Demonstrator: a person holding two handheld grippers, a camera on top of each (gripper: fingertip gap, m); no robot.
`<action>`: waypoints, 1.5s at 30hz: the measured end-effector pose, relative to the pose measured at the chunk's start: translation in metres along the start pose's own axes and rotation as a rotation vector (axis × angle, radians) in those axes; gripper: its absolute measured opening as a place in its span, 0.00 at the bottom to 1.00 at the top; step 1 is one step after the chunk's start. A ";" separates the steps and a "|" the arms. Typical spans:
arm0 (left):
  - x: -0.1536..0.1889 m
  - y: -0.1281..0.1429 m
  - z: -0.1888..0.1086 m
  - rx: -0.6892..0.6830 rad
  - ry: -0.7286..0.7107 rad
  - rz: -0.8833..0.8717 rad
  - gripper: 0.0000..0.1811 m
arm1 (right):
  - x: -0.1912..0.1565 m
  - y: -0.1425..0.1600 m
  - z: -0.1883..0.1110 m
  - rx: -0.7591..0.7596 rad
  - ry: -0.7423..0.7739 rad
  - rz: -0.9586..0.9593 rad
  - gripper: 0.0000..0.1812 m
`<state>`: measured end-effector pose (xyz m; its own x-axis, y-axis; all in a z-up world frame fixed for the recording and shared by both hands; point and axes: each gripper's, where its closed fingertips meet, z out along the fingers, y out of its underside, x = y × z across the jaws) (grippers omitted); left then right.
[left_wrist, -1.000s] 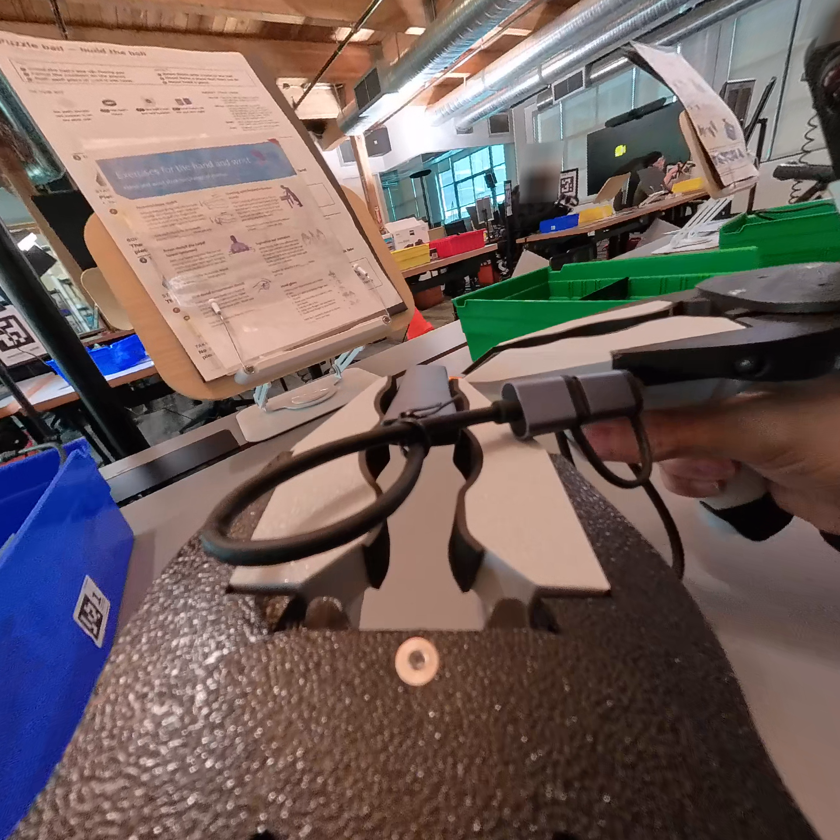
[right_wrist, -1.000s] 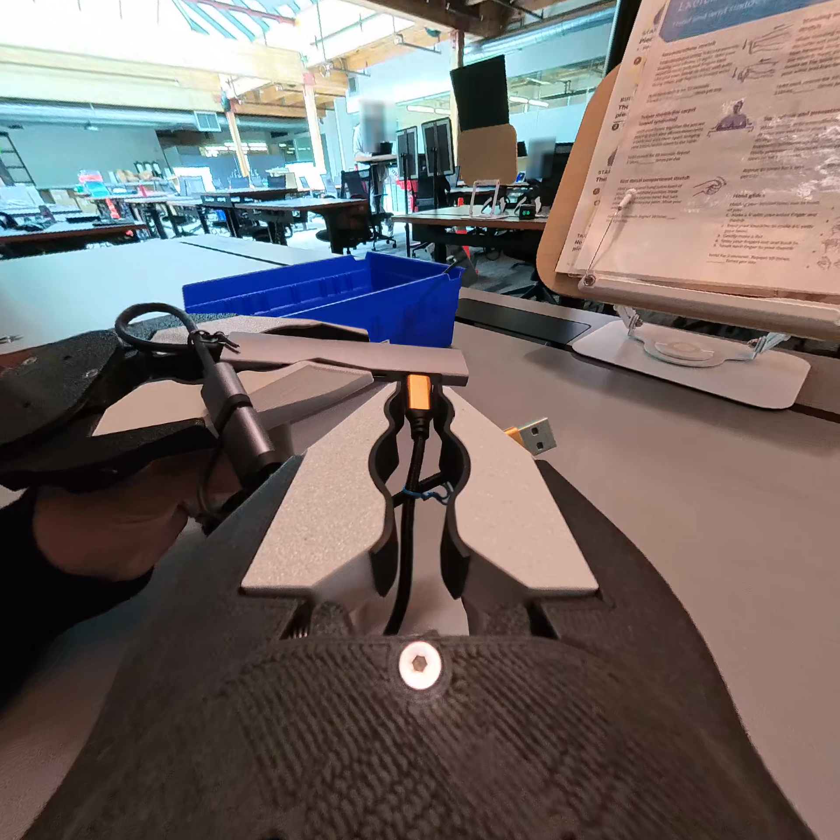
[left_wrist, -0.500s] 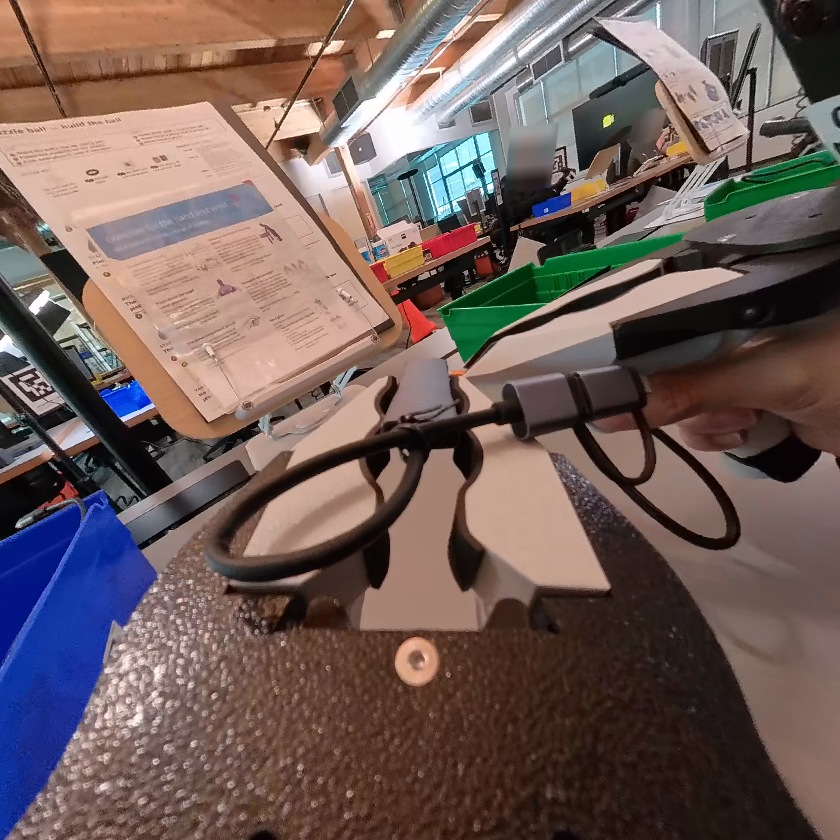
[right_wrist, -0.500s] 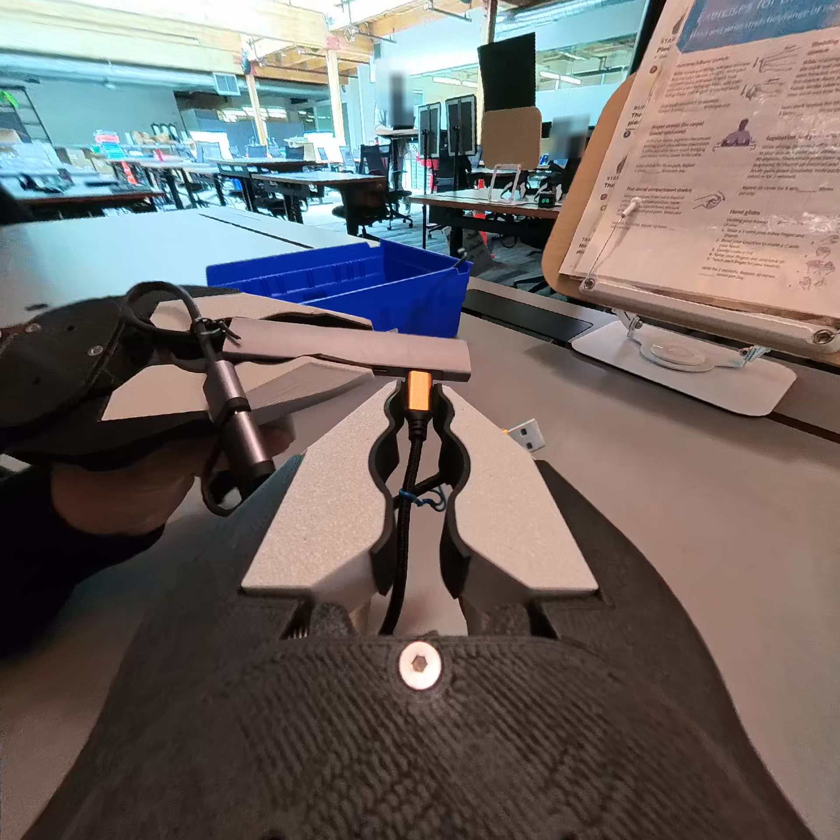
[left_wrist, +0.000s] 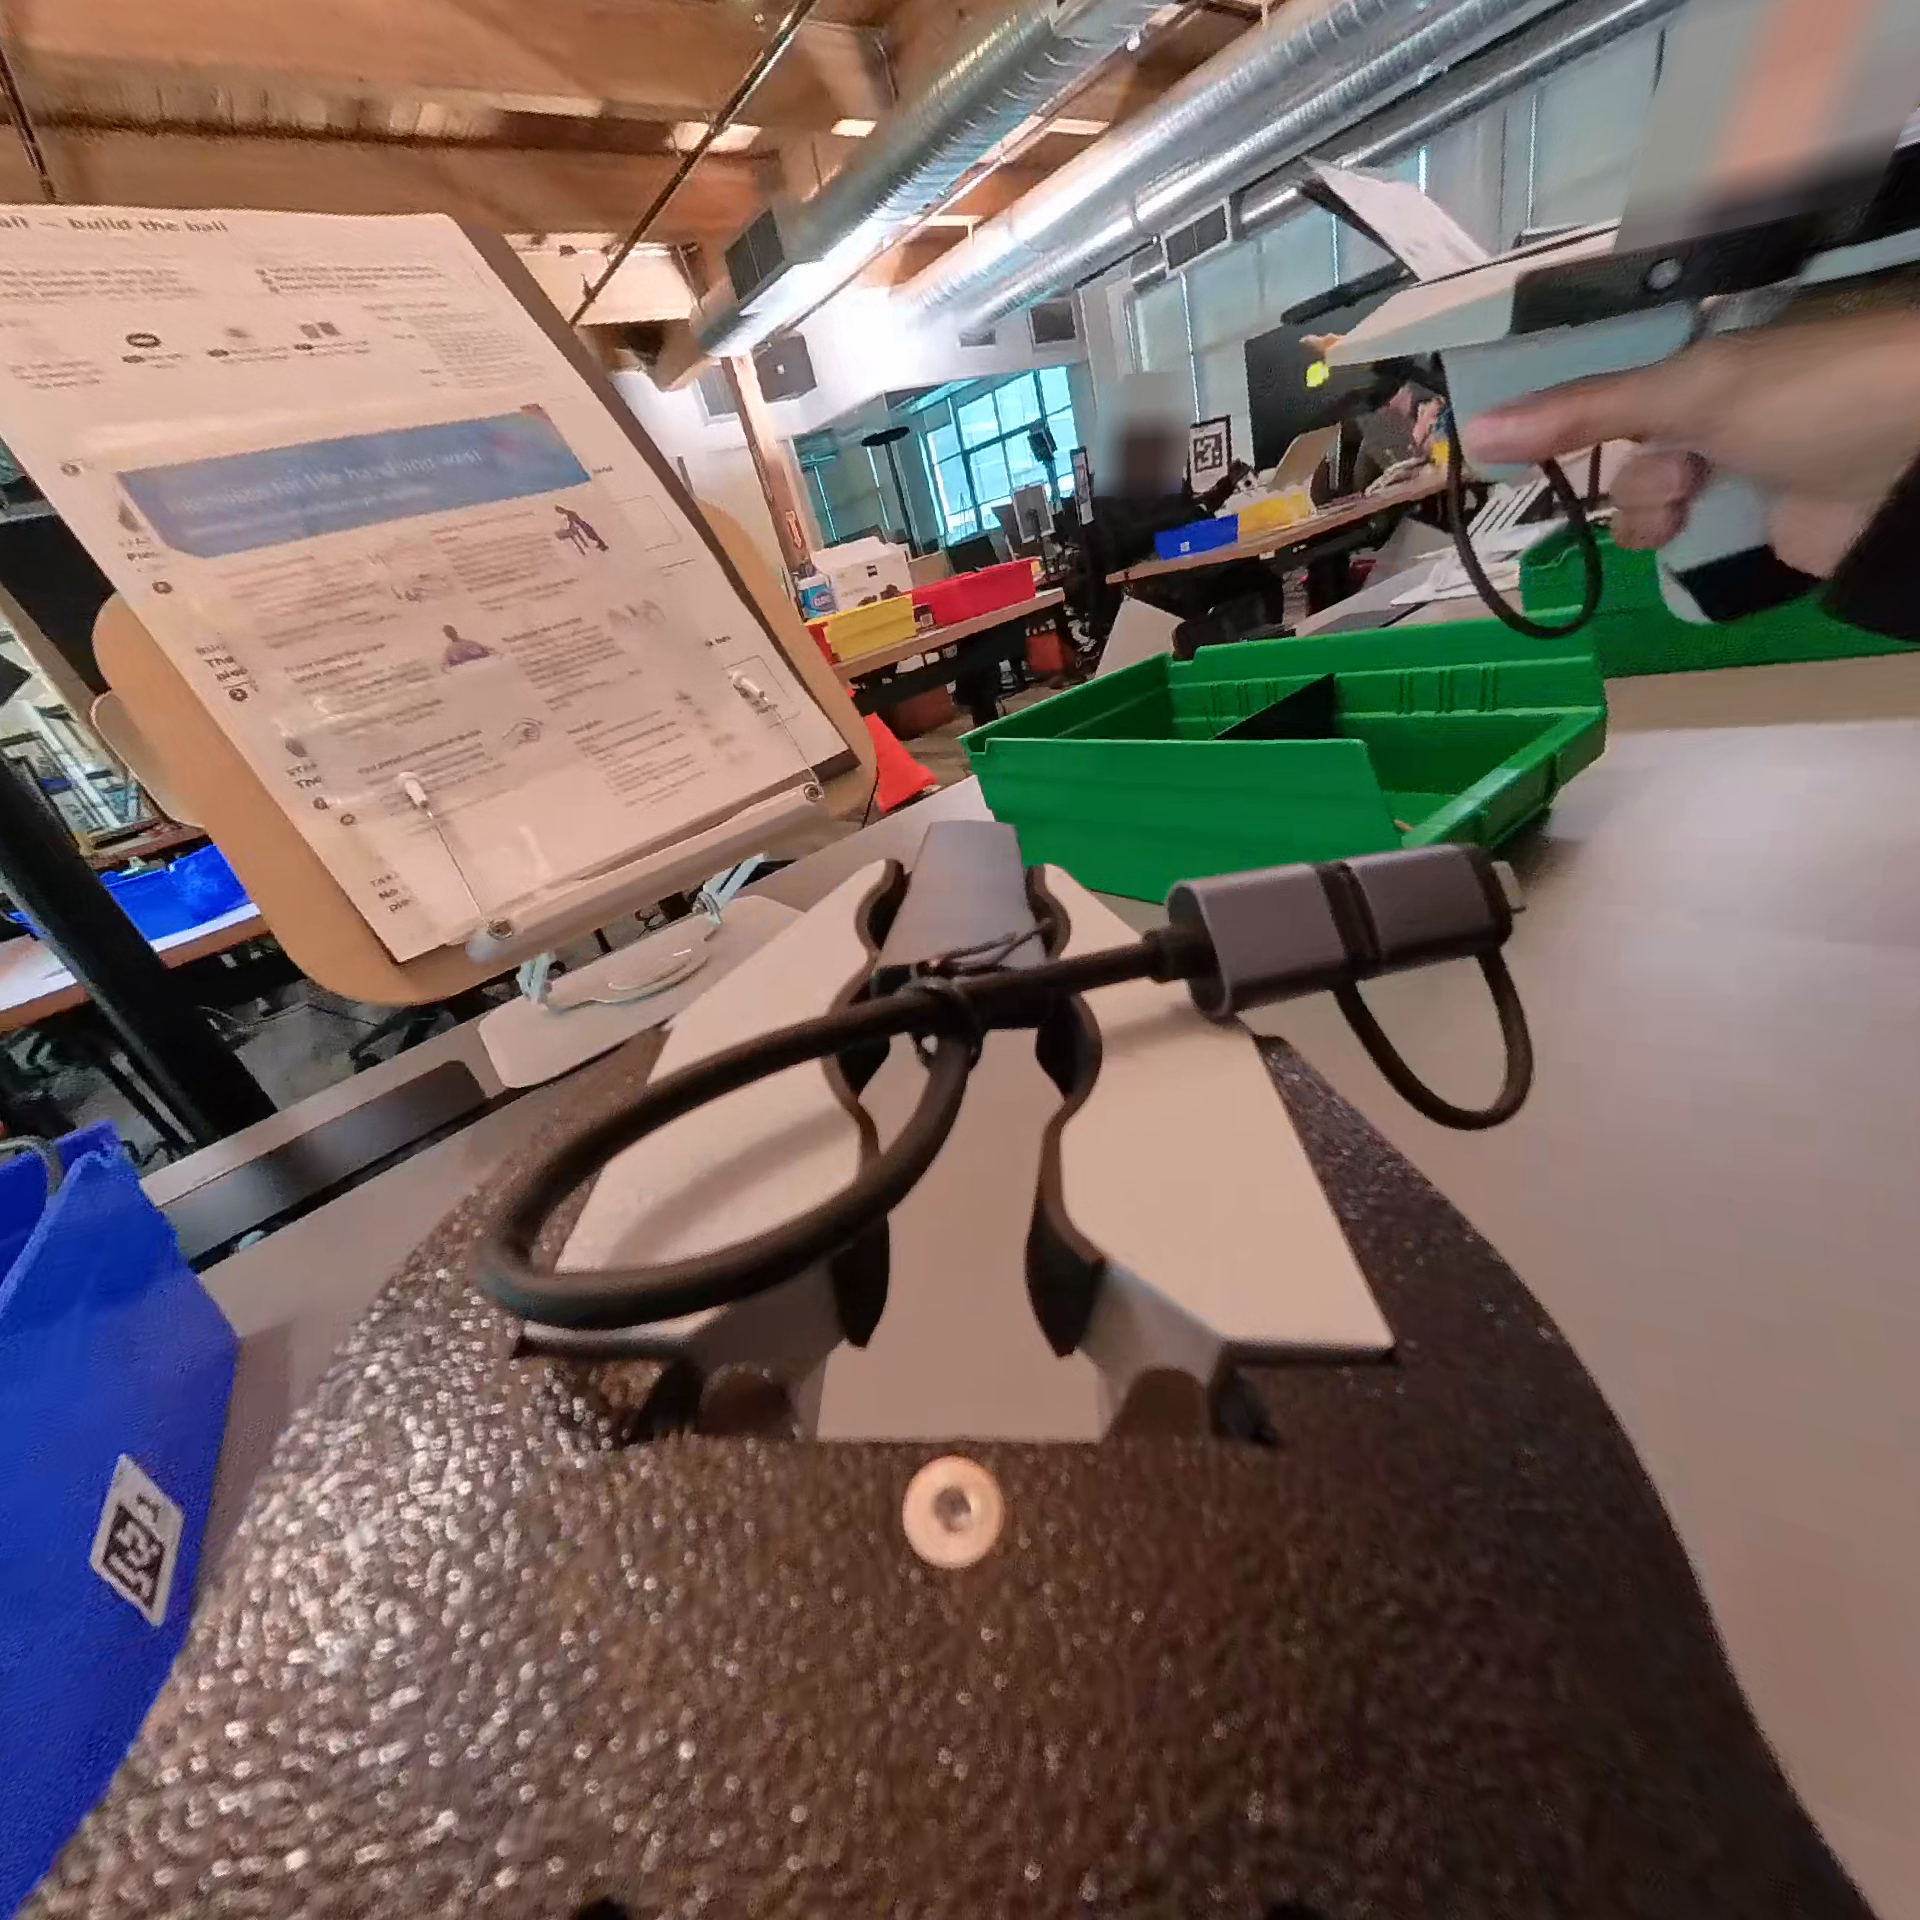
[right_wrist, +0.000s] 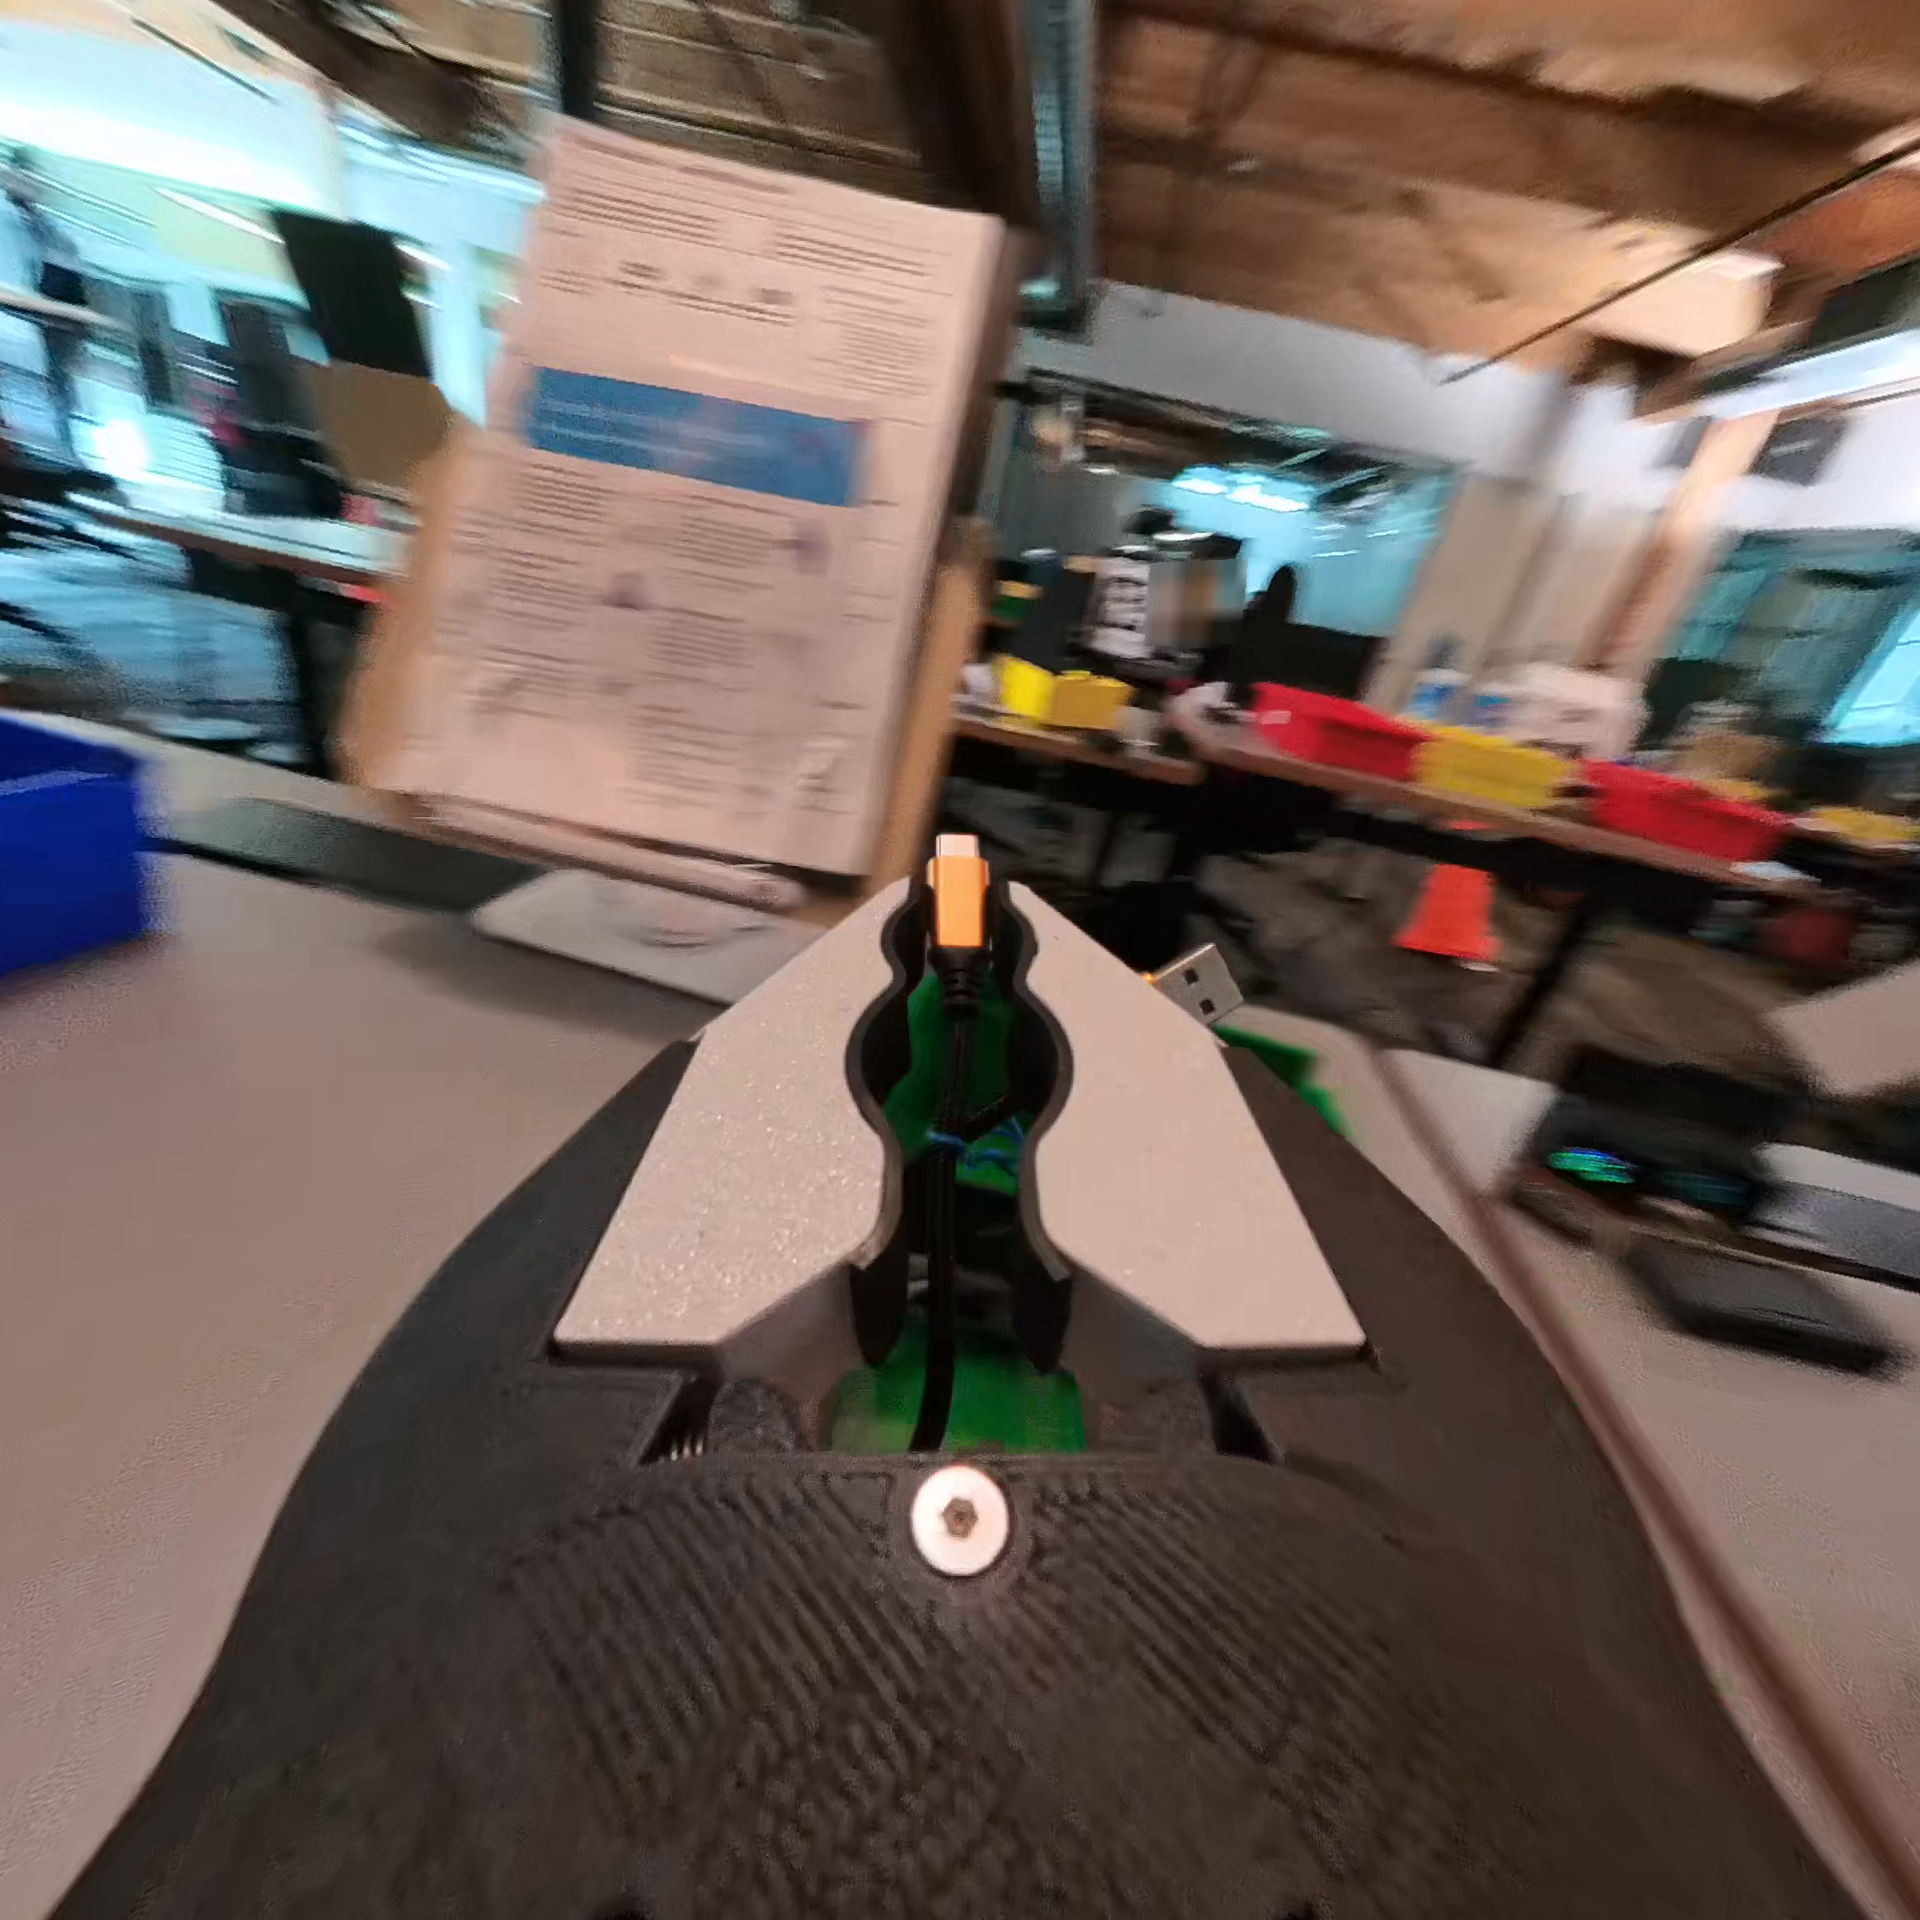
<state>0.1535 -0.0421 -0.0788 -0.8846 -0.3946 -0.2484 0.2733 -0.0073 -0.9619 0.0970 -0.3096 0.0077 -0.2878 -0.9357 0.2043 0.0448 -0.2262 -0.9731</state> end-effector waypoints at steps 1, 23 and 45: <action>0.000 -0.001 0.000 0.006 0.006 -0.008 0.12 | 0.026 0.002 0.007 0.001 0.064 -0.051 0.06; -0.015 0.008 -0.002 -0.015 -0.003 -0.014 0.13 | 0.025 0.175 -0.020 -0.733 -0.086 0.085 0.31; 0.064 -0.023 -0.015 0.226 0.436 0.020 0.12 | -0.265 0.023 -0.097 -0.500 -1.405 1.096 0.44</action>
<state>0.0853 -0.0536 -0.0747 -0.9411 0.0246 -0.3372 0.3238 -0.2217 -0.9198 0.0816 -0.0408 -0.0794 0.5922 -0.1592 -0.7899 -0.6885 0.4094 -0.5987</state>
